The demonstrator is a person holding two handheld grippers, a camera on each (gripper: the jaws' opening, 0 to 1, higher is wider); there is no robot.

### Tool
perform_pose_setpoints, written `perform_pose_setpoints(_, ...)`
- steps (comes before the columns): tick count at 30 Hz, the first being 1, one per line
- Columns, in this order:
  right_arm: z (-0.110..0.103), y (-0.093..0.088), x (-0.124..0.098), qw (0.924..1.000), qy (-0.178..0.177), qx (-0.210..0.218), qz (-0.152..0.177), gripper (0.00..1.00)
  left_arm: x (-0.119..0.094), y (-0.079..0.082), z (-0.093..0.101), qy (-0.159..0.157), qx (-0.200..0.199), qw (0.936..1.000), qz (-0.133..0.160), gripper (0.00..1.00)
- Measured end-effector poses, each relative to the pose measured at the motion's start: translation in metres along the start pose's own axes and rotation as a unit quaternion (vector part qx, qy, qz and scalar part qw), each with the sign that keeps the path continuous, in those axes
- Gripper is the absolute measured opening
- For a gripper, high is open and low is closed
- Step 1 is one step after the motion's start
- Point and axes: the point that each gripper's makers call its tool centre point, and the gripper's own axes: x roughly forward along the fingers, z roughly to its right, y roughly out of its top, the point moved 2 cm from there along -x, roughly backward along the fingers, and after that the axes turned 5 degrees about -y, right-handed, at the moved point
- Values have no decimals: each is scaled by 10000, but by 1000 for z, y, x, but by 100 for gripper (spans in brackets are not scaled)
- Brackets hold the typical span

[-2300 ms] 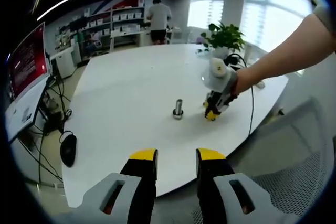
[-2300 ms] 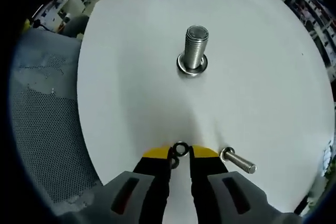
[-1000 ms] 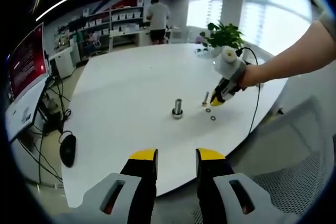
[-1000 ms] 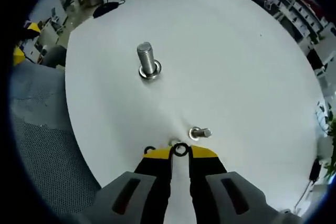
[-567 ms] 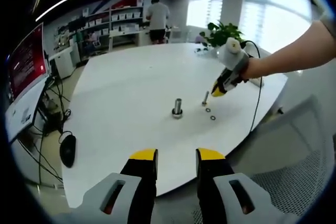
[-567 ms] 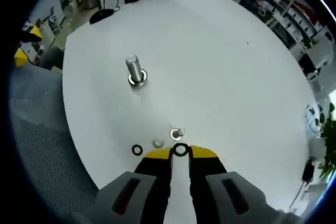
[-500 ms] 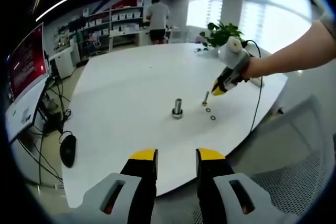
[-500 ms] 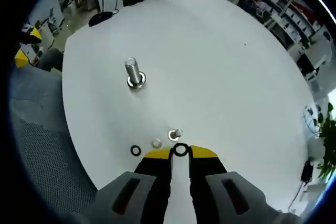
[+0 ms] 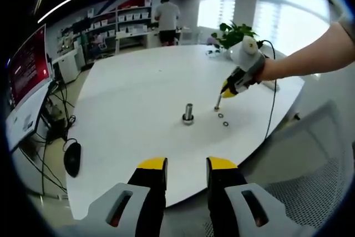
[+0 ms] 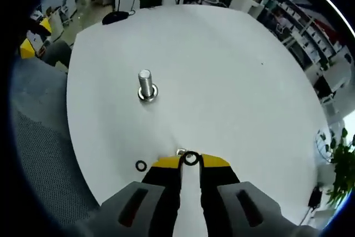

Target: Place the washer onto the threaded stud by aligning its center hole with the stud, sliding it down to the base, and recovering from edge contact or off-axis alignment until the washer reaches the visible bottom stop.

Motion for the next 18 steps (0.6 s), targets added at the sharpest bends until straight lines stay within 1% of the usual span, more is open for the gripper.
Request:
perform_pose_setpoints(8,-4,-2,8,9999,109,4,-122,14,0,0,-1,15,-15,10000,-9,26)
perform_pose_setpoints(12,-5,-3,13,9998,127,-30,-158,14,-1,1,-1,26,-20,10000,31,24)
perform_pose_setpoints(18,-6,-3,19,9996,188,-24,-208,14,0,-1,-1,12,-12,10000,-22,24)
